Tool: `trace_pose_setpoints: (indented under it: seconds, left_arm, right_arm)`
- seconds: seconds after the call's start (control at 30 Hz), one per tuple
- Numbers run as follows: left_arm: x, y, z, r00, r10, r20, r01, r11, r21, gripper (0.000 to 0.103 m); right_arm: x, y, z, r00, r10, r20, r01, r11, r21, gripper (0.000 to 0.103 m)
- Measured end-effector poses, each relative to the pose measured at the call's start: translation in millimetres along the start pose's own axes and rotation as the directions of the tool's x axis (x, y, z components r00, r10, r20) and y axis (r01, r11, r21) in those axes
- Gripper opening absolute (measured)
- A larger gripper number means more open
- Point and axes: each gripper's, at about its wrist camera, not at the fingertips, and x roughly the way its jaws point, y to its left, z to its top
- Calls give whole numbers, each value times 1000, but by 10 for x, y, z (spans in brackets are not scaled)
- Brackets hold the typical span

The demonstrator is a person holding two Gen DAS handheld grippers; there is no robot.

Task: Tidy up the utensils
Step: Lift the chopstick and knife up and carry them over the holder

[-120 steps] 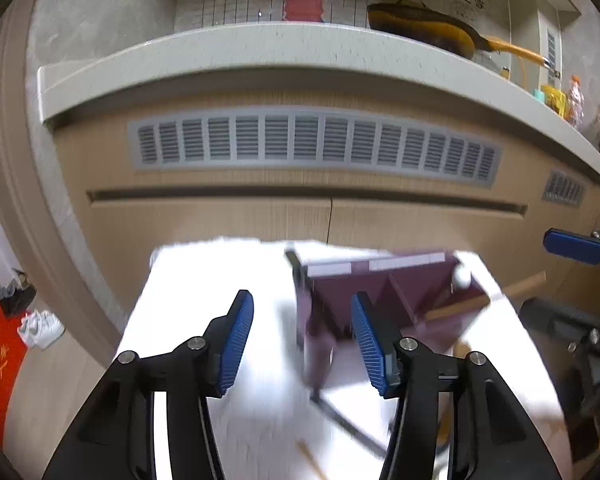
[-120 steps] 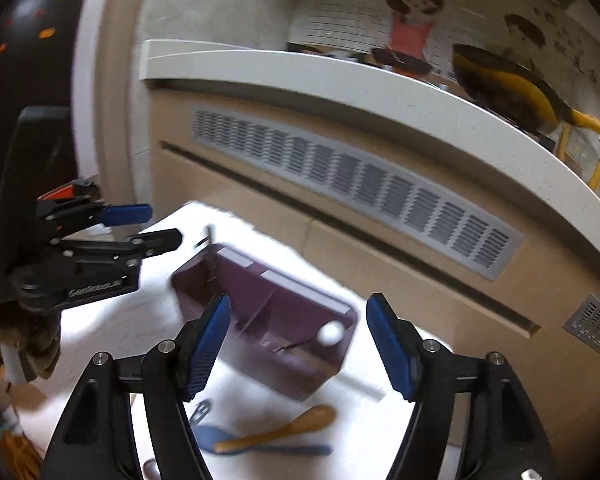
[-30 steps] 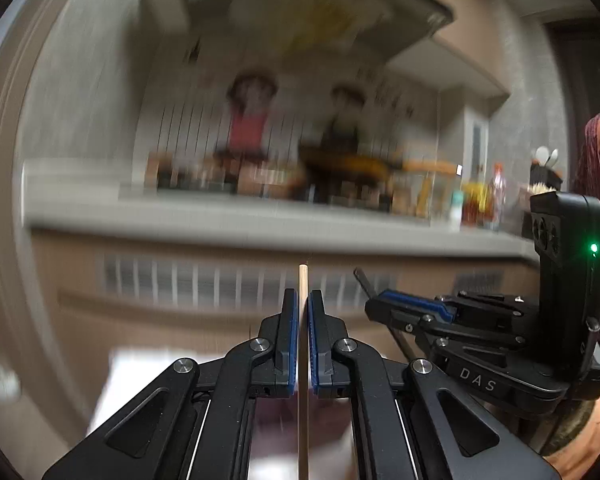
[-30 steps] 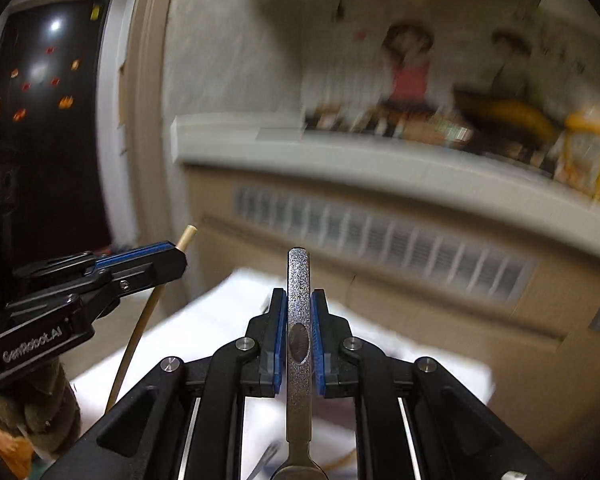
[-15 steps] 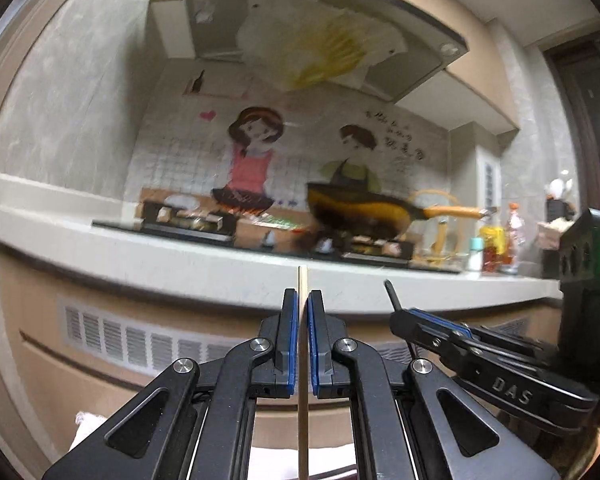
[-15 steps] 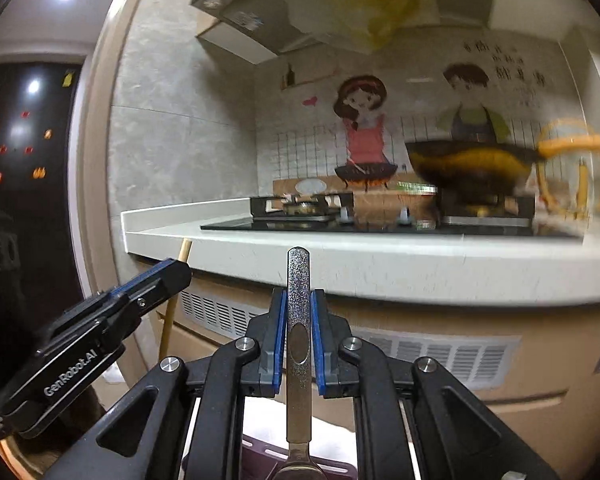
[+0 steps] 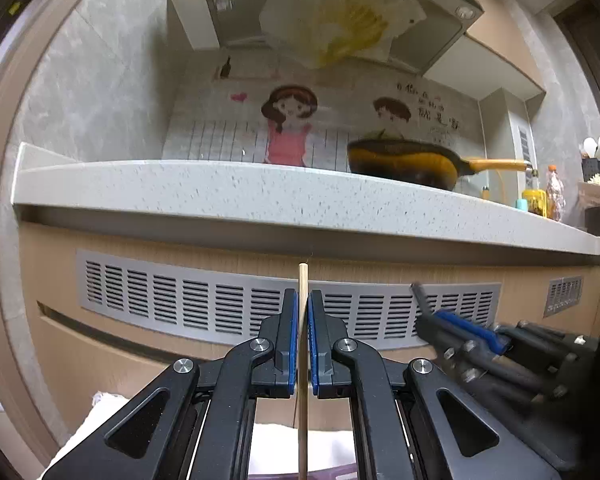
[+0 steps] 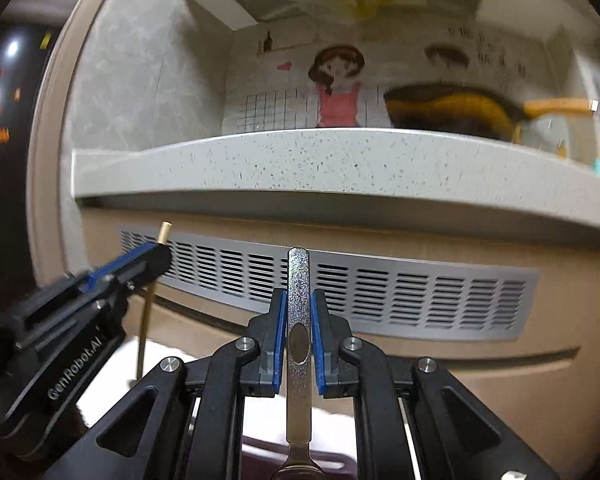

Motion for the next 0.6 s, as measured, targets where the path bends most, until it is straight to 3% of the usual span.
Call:
trace_pose_setpoints:
  seconds: [0.07, 0.2, 0.3, 0.47, 0.6]
  left_arm:
    - [-58, -68, -10, 1000, 19, 21, -20, 999, 41, 5]
    - [-41, -111, -42, 999, 38, -36, -35, 997, 67, 5]
    - [-33, -51, -23, 995, 38, -90, -36, 999, 22, 5]
    - [-24, 98, -102, 978, 3, -209, -22, 996, -90, 5]
    - [-9, 216, -277, 952, -36, -303, -19, 984, -176, 5]
  right_arm:
    - [33, 41, -56, 1000, -7, 0, 7, 1000, -21, 11]
    - [33, 68, -96, 1000, -5, 1, 5, 999, -44, 11]
    - [-5, 85, -112, 1000, 16, -10, -16, 998, -56, 11]
    - [25, 4, -241, 991, 77, -109, -78, 997, 2, 11]
    - [25, -45, -365, 977, 116, -179, -109, 993, 47, 11]
